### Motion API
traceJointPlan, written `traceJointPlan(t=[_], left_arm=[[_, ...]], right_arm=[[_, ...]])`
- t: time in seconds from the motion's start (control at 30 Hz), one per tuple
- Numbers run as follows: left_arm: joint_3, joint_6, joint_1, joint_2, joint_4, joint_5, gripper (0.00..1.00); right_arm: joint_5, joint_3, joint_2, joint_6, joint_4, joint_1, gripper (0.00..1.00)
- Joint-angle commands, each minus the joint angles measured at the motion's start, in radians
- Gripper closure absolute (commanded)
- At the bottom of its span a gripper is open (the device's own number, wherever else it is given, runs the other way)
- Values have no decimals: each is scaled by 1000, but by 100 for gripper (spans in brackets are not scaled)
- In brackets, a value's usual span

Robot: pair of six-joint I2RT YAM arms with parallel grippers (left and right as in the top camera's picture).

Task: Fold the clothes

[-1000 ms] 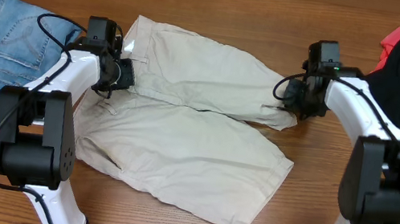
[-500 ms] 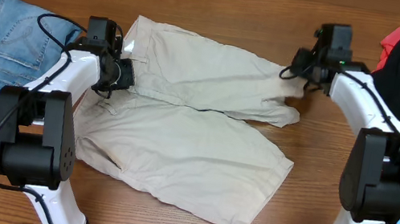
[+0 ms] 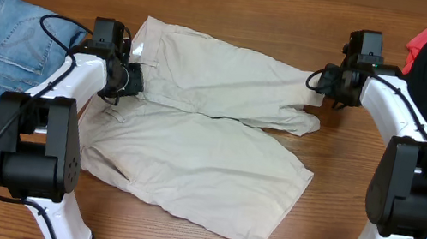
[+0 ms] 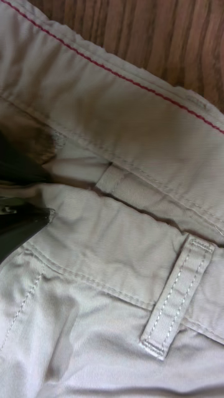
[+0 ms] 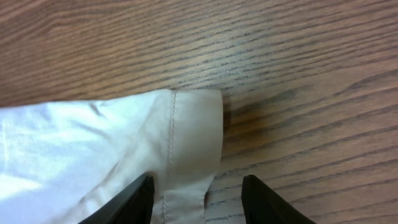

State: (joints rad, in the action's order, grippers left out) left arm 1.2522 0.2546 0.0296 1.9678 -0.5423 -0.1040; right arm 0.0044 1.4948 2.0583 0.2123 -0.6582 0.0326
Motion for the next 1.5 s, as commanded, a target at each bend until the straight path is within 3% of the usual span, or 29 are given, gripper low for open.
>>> traceJointPlan(t=[0.0, 0.4, 0.43, 0.47, 0.5, 0.53, 0.93, 1.03, 1.1, 1.27, 1.47], left_arm=[[6, -8, 3, 7, -4, 15, 80], [6, -7, 3, 7, -8, 14, 80], [6, -7, 3, 7, -7, 14, 80], [6, -7, 3, 7, -7, 14, 80], [6, -7, 3, 7, -8, 14, 79], [6, -7, 3, 7, -8, 14, 79], [6, -7, 3, 7, -11, 15, 79], [6, -7, 3, 7, -11, 14, 80], [6, -7, 3, 7, -12, 14, 80], [6, -8, 3, 7, -23, 15, 80], [6, -8, 3, 7, -22, 14, 79]], right_arm=[[-19, -3, 26, 5, 15, -1, 50], [-82, -3, 124, 5, 76, -1, 51], [-89, -3, 125, 5, 85, -1, 58], [-89, -3, 125, 5, 94, -1, 85], [-90, -2, 123, 6, 98, -1, 95], [-100, 1, 119, 6, 100, -1, 96], [-46, 176, 1, 32, 83, -23, 96], [-32, 223, 1, 50, 138, -35, 63], [-32, 223, 1, 50, 145, -36, 64], [-31, 221, 9, 50, -48, -36, 57], [-103, 209, 12, 51, -431, -35, 56]])
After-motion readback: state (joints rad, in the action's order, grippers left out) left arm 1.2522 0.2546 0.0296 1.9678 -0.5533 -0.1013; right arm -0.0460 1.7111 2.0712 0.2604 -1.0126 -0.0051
